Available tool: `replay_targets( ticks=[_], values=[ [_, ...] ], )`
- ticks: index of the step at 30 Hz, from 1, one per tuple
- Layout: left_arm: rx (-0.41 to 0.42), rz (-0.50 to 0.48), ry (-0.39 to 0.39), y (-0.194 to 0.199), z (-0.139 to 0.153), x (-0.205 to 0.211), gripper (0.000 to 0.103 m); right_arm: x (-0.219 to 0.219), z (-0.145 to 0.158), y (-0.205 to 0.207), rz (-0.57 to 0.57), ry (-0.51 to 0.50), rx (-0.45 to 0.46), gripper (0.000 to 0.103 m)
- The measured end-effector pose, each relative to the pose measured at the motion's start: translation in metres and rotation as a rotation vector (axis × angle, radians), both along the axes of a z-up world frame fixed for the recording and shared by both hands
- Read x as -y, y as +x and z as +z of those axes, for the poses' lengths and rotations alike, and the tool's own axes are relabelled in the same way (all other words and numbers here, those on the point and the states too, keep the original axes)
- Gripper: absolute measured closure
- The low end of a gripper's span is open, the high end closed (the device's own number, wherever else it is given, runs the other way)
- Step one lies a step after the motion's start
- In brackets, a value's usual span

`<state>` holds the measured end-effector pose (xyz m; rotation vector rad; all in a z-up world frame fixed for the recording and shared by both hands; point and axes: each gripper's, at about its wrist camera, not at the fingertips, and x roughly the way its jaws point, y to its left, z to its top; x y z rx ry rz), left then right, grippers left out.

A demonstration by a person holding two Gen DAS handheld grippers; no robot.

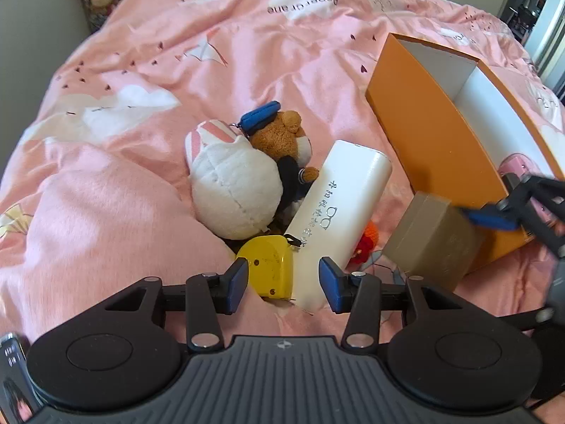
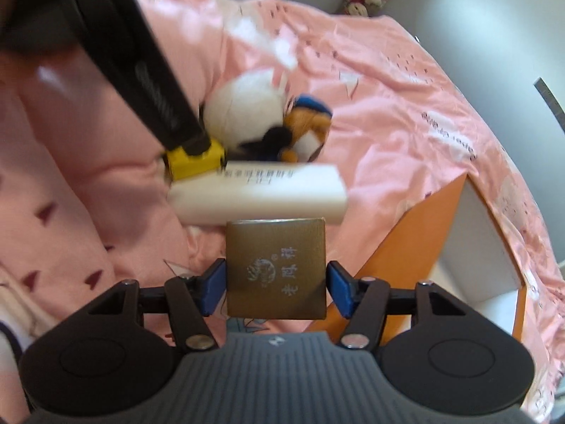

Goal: Organize objects
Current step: 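Close the right tool on the tan box and lift it, then grasp the yellow tape measure with the left tool while the right holds the tan box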

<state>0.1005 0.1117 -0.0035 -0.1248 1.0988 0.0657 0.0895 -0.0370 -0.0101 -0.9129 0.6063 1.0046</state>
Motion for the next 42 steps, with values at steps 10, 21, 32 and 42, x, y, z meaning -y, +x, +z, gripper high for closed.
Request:
replay_targets(
  ticks=[10,21,32,42],
  values=[
    [-0.119,-0.189,0.091,0.034,-0.009,0.0,0.035,0.052,0.094,0.042,0.042,0.109,-0.101,0.041],
    [-0.301,-0.217,0.015,0.069,-0.053,-0.019,0.035,0.08,0.089,0.089,-0.038,0.067,-0.156,0.041],
    [-0.339,-0.147,-0.153,0.073,-0.078,-0.041,0.028,0.082,0.071,0.12,0.117,-0.028,-0.244,0.041],
    [-0.299,-0.086,-0.261,0.075,-0.084,-0.046,0.046,0.077,0.053,0.131,0.149,-0.093,-0.28,0.041]
  ],
)
